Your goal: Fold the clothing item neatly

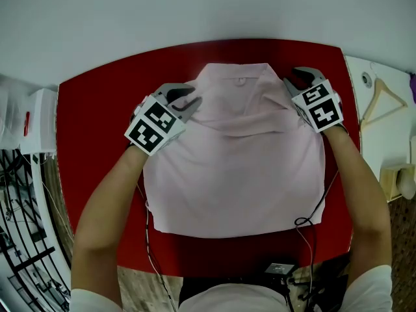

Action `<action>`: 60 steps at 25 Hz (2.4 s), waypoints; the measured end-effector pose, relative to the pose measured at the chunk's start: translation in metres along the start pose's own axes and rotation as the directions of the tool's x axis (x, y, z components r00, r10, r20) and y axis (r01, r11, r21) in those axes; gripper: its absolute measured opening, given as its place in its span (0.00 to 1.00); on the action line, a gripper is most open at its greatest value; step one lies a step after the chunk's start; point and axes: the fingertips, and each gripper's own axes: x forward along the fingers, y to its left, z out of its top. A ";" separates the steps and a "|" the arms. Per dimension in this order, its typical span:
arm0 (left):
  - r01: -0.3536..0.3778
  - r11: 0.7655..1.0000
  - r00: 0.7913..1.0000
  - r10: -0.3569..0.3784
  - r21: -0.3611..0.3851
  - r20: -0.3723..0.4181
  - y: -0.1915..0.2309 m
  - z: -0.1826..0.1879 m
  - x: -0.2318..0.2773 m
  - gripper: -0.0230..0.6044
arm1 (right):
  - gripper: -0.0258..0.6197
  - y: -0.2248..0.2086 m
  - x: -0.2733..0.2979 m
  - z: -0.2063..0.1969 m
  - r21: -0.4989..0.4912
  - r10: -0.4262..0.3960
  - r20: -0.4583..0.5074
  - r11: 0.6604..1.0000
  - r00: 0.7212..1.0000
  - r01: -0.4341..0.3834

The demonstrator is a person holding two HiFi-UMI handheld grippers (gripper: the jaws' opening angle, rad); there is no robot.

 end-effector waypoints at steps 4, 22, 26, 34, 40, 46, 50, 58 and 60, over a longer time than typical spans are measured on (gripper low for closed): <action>-0.001 1.000 1.000 0.000 -0.022 -0.011 0.011 -0.012 -0.020 0.21 | 0.19 -0.008 -0.030 0.004 -0.065 -0.012 0.050 0.998 0.999 0.015; 0.114 0.944 0.981 -0.059 0.309 -0.184 -0.039 -0.078 -0.054 0.27 | 0.19 0.077 -0.095 -0.101 -0.450 0.084 -0.135 0.883 0.987 -0.137; 0.085 0.952 0.979 -0.025 0.293 -0.201 -0.028 -0.082 -0.050 0.27 | 0.18 0.063 -0.088 -0.114 -0.450 0.059 -0.191 0.882 0.980 -0.140; 0.000 0.999 0.992 0.005 0.039 -0.129 -0.003 -0.073 -0.051 0.11 | 0.09 0.028 -0.084 -0.099 -0.354 0.002 -0.149 0.934 0.989 -0.055; -0.056 0.980 0.995 0.039 -0.189 -0.091 0.019 -0.077 -0.052 0.11 | 0.09 -0.005 -0.071 -0.070 -0.293 -0.051 -0.084 0.956 0.995 0.024; -0.069 0.942 0.996 0.046 -0.327 -0.076 0.027 -0.083 -0.049 0.11 | 0.17 -0.046 -0.068 -0.062 -0.195 -0.140 -0.045 0.972 0.989 0.128; -0.056 0.940 0.997 0.032 -0.338 -0.076 0.025 -0.085 -0.049 0.11 | 0.20 -0.038 -0.086 -0.047 -0.170 -0.113 0.043 0.978 0.993 0.119; -0.057 0.955 0.994 0.027 -0.291 -0.104 0.027 -0.092 -0.060 0.18 | 0.19 -0.006 -0.078 -0.080 -0.471 -0.084 -0.091 0.882 0.992 0.031; -0.088 0.953 0.991 0.053 -0.289 -0.125 0.031 -0.099 -0.062 0.18 | 0.10 -0.021 -0.069 -0.079 -0.416 -0.108 -0.108 0.908 0.988 0.053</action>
